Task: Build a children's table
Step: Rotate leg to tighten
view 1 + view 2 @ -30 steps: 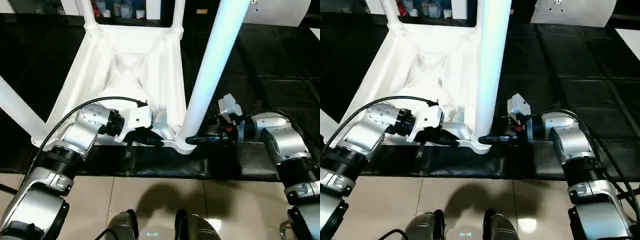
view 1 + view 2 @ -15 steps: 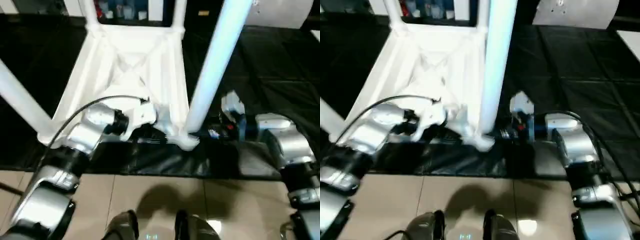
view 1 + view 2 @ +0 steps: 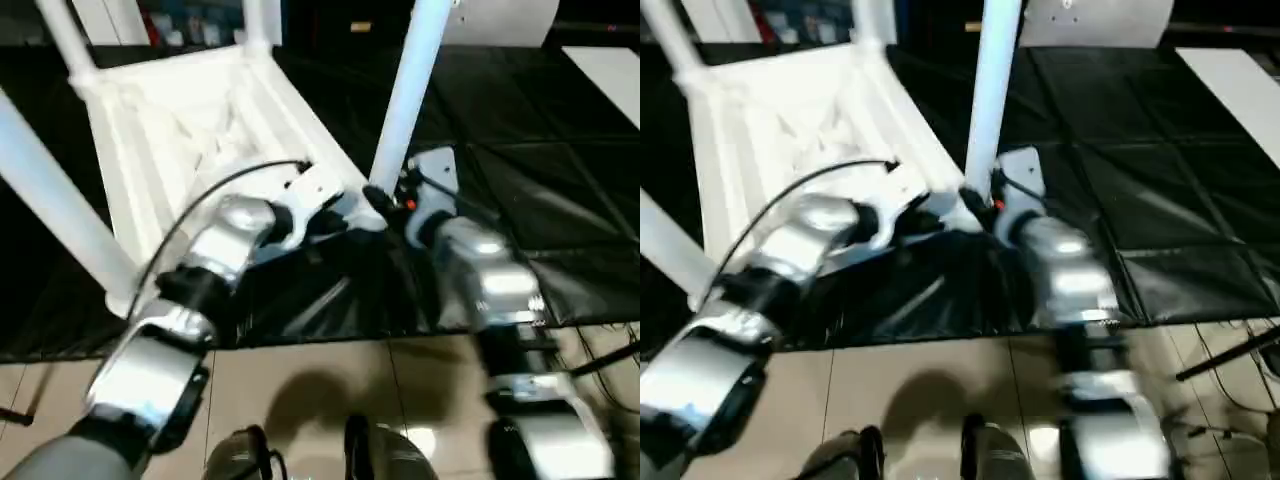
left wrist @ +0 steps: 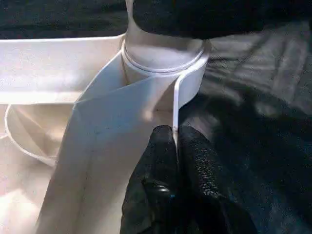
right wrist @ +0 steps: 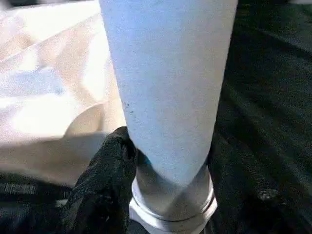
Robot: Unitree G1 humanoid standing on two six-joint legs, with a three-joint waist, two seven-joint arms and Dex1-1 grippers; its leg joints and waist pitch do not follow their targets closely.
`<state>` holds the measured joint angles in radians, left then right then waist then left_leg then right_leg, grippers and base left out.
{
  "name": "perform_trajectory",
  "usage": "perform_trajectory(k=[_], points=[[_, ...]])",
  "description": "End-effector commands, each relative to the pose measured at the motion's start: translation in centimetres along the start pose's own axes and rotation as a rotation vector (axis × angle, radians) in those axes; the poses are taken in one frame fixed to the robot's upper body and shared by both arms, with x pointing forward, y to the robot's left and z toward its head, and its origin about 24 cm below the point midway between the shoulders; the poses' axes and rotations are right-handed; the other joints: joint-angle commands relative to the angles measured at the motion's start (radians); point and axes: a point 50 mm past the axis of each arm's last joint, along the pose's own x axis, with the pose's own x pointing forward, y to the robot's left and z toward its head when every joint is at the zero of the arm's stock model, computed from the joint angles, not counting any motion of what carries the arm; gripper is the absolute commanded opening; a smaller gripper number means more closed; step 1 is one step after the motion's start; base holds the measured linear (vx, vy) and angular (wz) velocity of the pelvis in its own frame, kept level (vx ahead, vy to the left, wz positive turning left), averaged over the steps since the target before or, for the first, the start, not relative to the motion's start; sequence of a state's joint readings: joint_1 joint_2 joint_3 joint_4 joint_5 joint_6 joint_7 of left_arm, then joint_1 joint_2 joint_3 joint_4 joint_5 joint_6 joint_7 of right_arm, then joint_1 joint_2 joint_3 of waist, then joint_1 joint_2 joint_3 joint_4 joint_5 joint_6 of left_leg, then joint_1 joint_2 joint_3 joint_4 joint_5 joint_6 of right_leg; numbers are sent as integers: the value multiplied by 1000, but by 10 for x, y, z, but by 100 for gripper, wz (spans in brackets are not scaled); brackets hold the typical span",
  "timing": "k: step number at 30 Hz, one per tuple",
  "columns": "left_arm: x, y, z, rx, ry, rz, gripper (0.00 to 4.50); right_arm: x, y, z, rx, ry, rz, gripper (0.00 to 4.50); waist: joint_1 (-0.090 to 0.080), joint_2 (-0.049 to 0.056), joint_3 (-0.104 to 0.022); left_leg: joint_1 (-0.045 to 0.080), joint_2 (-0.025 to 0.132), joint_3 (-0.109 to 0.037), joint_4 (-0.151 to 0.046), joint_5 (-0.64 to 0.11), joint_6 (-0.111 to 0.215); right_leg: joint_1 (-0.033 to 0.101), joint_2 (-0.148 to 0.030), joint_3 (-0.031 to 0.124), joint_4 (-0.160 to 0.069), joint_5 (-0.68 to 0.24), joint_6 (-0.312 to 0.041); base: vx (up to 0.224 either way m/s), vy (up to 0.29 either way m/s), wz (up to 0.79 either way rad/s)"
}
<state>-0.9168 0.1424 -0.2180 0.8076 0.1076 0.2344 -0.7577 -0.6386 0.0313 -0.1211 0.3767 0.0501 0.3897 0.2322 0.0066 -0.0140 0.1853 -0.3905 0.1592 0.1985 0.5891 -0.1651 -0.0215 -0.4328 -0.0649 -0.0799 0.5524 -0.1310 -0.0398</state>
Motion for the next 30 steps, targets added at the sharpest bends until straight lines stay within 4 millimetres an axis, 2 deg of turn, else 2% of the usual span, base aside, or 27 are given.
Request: perform_trajectory(k=[1, 3, 4, 6, 9, 10, 12, 13, 15, 18, 19, 20, 25, 30], points=[[15, -16, 33, 43, -102, -35, 0, 6, 45, -15, 126, 56, 150, 224, 6, -3, -90, 32, 65, -46, -81, -262, 48, 51, -101, 53, -78, -464, -142, 0, 0, 0], [15, -16, 33, 46, -100, -36, 0, 5, 48, -13, 105, 40, 179, 258, 7, -1, -93, 29, 67, -43, -81, -226, 61, 56, -100, 57, -65, -369, -170, 0, 0, 0], [14, -16, 31, 51, -98, -45, 0, 4, 47, -12, 64, 31, 207, 258, 7, 0, -93, 28, 66, -42, -80, -218, 66, 56, -99, 58, -62, -344, -178, 0, 0, 0], [11, -16, 27, 67, -96, -62, 0, 1, 39, -12, -13, 28, 225, 277, 9, -3, -96, 26, 62, -36, -75, -185, 90, 61, -100, 61, -54, -277, -204, 0, 0, 0], [7, -14, 21, 79, -95, -80, 0, -4, 22, -14, -89, 24, 203, 304, 10, -6, -95, 23, 60, -34, -71, -170, 111, 62, -100, 61, -56, -306, -204, 0, 0, 0], [7, -14, 21, 79, -95, -80, 0, -4, 22, -14, -89, 24, 203, 310, 10, -9, -95, 23, 59, -32, -70, -172, 113, 62, -100, 60, -58, -320, -200, 0, 0, 0], [3, -13, 16, 77, -87, -95, 0, -8, 10, -13, -136, 13, 222, 336, 13, -9, -94, 21, 58, -34, -70, -166, 116, 66, -101, 59, -62, -360, -185, 0, 0, 0], [3, -13, 15, 77, -86, -96, 0, -9, 9, -13, -139, 12, 224, 345, 14, -9, -96, 21, 59, -33, -70, -160, 117, 67, -100, 59, -60, -354, -183, 0, 0, 0], [-6, -14, 4, 96, -76, -159, 0, -21, -16, -7, -211, 6, 313, 356, 18, -6, -99, 18, 63, -35, -69, -134, 135, 71, -98, 58, -53, -309, -194, 0, 0, 0], [-13, -14, -3, 139, -69, -203, 0, -32, -36, -1, -265, 18, 399, 389, 24, -6, -106, 21, 64, -31, -64, -103, 168, 72, -94, 61, -41, -220, -229, 0, 0, 0], [-13, -14, -3, 139, -69, -203, 0, -32, -36, -1, -265, 18, 399, 389, 26, -7, -105, 20, 66, -31, -64, -96, 172, 71, -94, 61, -40, -209, -236, 0, 0, 0], [-16, -14, -7, 146, -61, -221, 0, -37, -44, 2, -299, 27, 437, 396, 28, -7, -104, 19, 65, -30, -64, -89, 177, 71, -94, 60, -39, -203, -243, 0, 0, 0], [-27, -20, -15, 208, -49, -346, 0, -51, -63, 8, -381, 70, 575, 440, 37, -6, -105, 25, 72, -32, -64, -135, 151, 71, -95, 58, -48, -295, -232, 0, 0, 0], [-37, -24, -20, 267, -40, -459, 0, -58, -65, 12, -374, 88, 735, 440, 45, -6, -109, 23, 73, -29, -63, -137, 149, 71, -95, 57, -45, -297, -236, 0, 0, 0]])
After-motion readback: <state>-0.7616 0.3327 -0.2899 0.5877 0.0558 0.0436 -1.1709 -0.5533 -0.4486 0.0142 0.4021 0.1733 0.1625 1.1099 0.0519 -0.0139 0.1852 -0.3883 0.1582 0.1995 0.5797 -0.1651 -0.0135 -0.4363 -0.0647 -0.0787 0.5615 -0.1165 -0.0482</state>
